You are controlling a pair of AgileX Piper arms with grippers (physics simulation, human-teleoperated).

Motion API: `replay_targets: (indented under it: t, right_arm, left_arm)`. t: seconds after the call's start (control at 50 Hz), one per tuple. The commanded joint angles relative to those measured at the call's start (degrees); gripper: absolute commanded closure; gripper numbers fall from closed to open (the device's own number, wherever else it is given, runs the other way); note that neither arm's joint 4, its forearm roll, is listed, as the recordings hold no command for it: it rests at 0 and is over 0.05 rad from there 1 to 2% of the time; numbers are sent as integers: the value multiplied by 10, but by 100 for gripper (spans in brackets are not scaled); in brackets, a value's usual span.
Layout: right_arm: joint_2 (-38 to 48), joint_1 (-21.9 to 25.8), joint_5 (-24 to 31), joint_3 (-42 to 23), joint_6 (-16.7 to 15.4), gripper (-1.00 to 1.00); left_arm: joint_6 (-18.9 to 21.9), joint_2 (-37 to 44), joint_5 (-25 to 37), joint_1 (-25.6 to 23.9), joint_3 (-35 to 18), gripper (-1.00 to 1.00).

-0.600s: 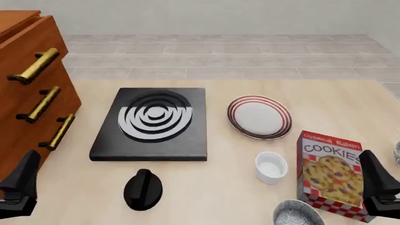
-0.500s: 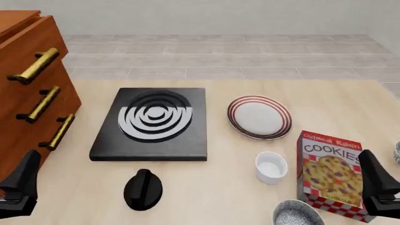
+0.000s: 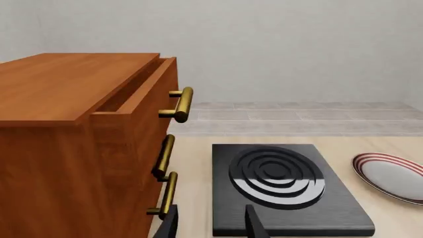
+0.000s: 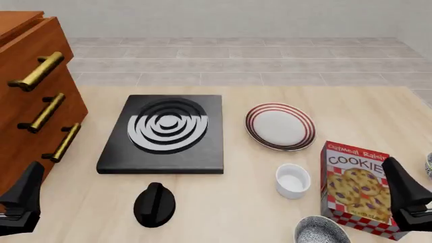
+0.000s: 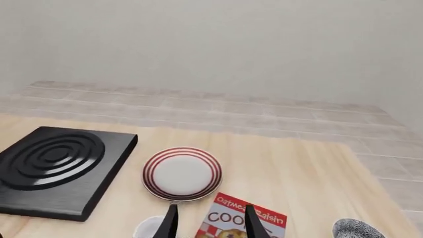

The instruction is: Pick the akita bowl next to the ramekin and place it on the plate.

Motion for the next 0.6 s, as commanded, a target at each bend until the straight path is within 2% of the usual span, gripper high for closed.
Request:
replay_targets:
  t: [0.02, 0.24, 0.48, 0.52, 0.58, 0.6]
  right_arm:
    - [12, 22, 47, -39, -23, -100]
    - [37, 30, 89, -75, -36, -100]
    - [99, 33, 105, -120, -24, -100]
    - [106, 40, 121, -130, -15, -100]
    - [111, 40, 129, -129, -26, -100]
    - [128, 43, 131, -132, -17, -100]
  left_arm:
    - [0, 0, 0, 0, 0, -100]
    - [0, 0, 0, 0, 0, -100]
    - [0, 0, 0, 0, 0, -100]
    - [0, 0, 0, 0, 0, -100]
    - [0, 0, 0, 0, 0, -100]
    - [0, 0, 0, 0, 0, -100]
